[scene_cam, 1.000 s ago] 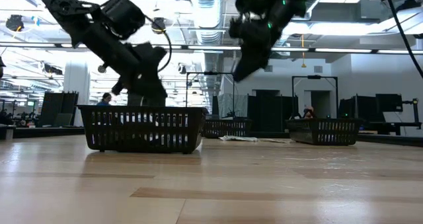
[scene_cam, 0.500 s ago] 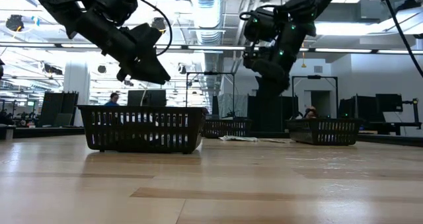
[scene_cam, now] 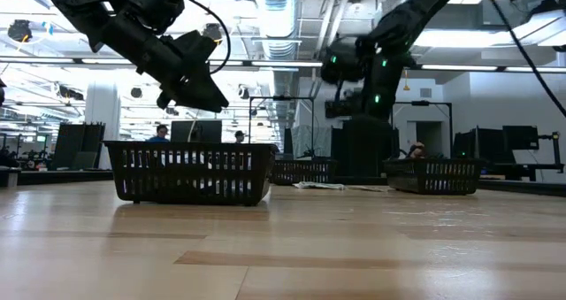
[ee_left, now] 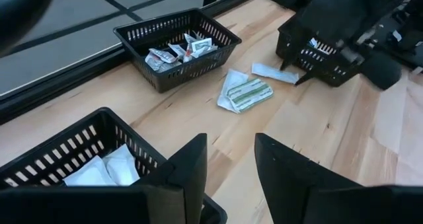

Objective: Pick & Place First Aid Supplies
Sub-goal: Put the green bandage into the left black bin

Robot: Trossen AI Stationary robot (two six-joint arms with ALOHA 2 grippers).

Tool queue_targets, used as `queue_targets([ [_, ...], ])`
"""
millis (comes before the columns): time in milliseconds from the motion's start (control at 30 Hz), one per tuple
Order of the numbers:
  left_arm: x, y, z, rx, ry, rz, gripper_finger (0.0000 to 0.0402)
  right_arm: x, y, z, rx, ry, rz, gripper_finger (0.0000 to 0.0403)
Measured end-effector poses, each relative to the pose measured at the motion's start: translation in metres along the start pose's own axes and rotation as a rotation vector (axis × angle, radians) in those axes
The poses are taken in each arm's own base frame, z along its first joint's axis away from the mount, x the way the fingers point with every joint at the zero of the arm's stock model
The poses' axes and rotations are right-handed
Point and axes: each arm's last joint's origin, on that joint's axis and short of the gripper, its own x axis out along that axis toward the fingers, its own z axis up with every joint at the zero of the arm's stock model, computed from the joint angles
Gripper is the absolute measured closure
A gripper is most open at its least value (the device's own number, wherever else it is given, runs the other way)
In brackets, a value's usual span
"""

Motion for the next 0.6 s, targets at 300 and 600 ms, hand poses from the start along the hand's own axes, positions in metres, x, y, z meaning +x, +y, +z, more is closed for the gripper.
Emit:
queue_targets([
  [300, 0.0, -0.001, 0.0, -0.003, -0.004, -0.008, 0.0274, 0.026, 0.002, -0.006, 0.004, 0.11, -0.034, 0.027],
  [600, -0.001, -0.003, 0.0, 0.0, -0.002, -0.018, 0.0274, 0.025, -0.004, -0.009, 0.021, 0.118, -0.039, 0.027],
])
